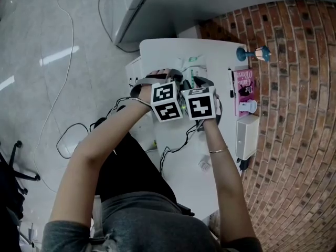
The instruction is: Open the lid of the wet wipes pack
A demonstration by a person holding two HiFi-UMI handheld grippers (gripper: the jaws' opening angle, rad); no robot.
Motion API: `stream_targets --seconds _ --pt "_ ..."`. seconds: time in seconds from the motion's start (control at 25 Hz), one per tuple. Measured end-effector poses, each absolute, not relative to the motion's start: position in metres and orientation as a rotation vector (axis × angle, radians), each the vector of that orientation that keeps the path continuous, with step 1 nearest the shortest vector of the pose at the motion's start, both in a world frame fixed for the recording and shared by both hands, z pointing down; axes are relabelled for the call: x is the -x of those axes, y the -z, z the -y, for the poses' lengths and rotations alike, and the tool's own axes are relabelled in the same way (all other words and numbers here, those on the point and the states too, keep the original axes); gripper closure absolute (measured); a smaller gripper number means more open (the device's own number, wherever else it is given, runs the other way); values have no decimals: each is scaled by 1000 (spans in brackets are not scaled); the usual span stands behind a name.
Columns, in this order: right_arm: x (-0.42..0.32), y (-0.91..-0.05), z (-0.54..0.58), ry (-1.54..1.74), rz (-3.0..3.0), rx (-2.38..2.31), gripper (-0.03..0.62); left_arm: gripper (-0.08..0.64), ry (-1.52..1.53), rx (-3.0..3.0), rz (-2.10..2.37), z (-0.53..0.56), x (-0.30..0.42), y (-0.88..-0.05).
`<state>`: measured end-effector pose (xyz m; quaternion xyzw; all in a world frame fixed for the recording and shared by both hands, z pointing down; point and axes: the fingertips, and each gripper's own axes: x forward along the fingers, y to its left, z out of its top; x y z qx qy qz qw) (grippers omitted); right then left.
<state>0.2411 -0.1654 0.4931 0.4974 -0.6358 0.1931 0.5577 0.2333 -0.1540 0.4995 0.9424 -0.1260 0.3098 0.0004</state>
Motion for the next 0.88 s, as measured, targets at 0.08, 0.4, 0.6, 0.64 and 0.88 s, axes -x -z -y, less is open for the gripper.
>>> stream_targets --seconds 0.08,0.4,0.6,0.64,0.88 --pt "-241 -494 165 -456 1488 -1157 471 422 -975 -2960 394 154 -234 -500" --pt "-241 -495 165 -441 1482 -1141 495 425 -975 -2972 386 153 -234 -499" --pt "-241 -494 163 -429 1491 -1122 517 430 -1012 -2969 360 152 -235 -502" --pt "-241 -494 163 -427 1491 -1119 522 430 -1020 -2970 355 151 -235 -502" --pt "-242 -491 162 -442 1498 -1131 541 440 -1065 -2962 331 151 -236 -505"
